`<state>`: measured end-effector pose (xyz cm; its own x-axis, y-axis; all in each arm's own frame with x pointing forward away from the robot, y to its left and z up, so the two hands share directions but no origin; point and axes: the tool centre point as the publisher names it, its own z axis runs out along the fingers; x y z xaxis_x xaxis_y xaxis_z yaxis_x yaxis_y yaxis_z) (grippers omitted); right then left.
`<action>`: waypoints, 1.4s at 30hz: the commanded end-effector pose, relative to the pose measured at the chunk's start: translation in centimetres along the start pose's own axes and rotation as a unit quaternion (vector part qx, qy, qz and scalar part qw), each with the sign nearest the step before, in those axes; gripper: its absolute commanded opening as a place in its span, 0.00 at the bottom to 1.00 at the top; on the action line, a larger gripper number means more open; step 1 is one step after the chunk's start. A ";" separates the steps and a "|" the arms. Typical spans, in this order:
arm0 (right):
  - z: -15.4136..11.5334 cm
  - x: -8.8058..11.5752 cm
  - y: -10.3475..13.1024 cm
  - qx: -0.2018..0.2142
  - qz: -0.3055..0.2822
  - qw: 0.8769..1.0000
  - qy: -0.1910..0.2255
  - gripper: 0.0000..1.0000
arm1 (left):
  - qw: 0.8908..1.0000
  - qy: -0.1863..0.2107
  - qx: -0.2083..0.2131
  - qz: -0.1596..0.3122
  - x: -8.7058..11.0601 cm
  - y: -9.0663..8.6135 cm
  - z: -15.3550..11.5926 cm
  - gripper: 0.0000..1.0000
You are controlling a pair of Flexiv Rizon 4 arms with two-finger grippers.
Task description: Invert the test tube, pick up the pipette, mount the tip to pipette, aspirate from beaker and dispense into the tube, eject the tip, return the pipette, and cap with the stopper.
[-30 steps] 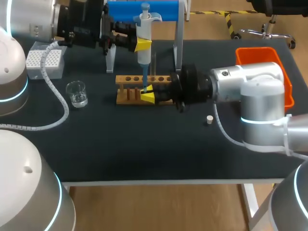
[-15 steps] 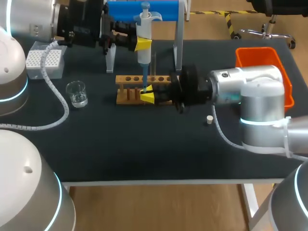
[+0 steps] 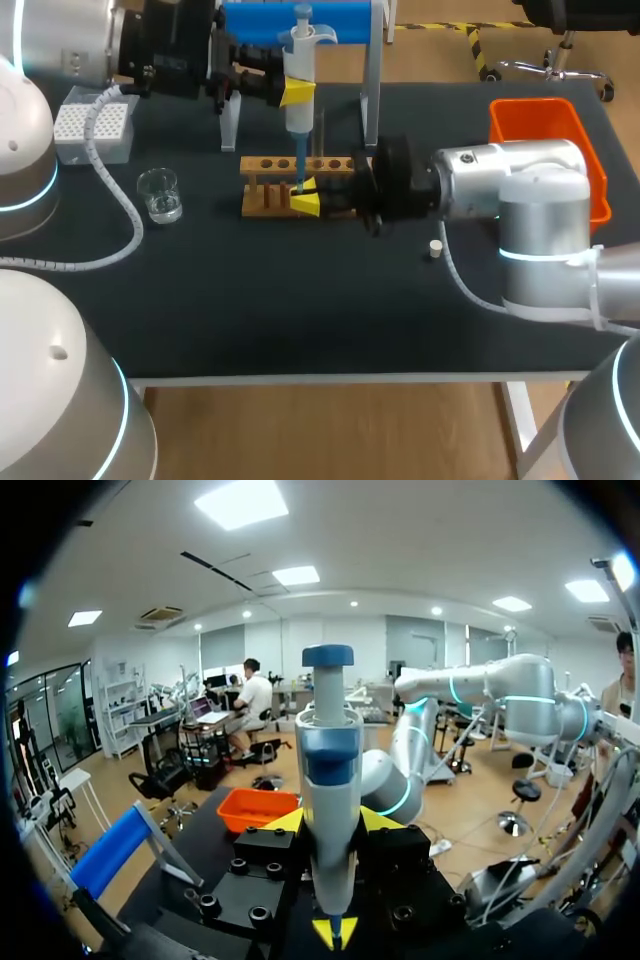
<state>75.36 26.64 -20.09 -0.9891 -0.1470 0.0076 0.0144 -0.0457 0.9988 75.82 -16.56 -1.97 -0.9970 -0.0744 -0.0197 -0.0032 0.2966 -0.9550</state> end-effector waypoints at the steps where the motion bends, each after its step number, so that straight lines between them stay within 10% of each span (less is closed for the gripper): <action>1: -0.2 0.2 0.8 0.002 0.000 1.000 -0.003 0.00 | 1.000 0.001 -0.001 0.000 -0.1 0.2 0.0 0.00; 14: -0.3 0.2 3.0 -0.001 -0.006 1.000 -0.005 0.00 | 1.000 0.001 -0.001 0.000 -0.1 0.2 0.0 0.00; 17: -0.3 0.2 2.9 0.003 -0.005 1.000 -0.004 0.49 | 1.000 0.001 -0.001 0.000 -0.1 0.2 0.0 0.00; 18: -0.3 0.2 2.8 0.004 -0.005 1.000 -0.004 1.00 | 1.000 0.001 -0.001 0.000 -0.1 0.2 0.0 0.00; 42: -4.4 0.7 -3.8 0.046 0.039 0.998 -0.037 1.00 | 1.000 0.001 -0.001 0.000 -0.1 0.2 0.0 0.00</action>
<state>75.78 23.13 -24.18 -0.9925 -0.0882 0.0849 0.0806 0.0512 0.9954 75.87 -16.50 -2.16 -0.9971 -0.0739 -0.0191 -0.0039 0.2986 -0.9544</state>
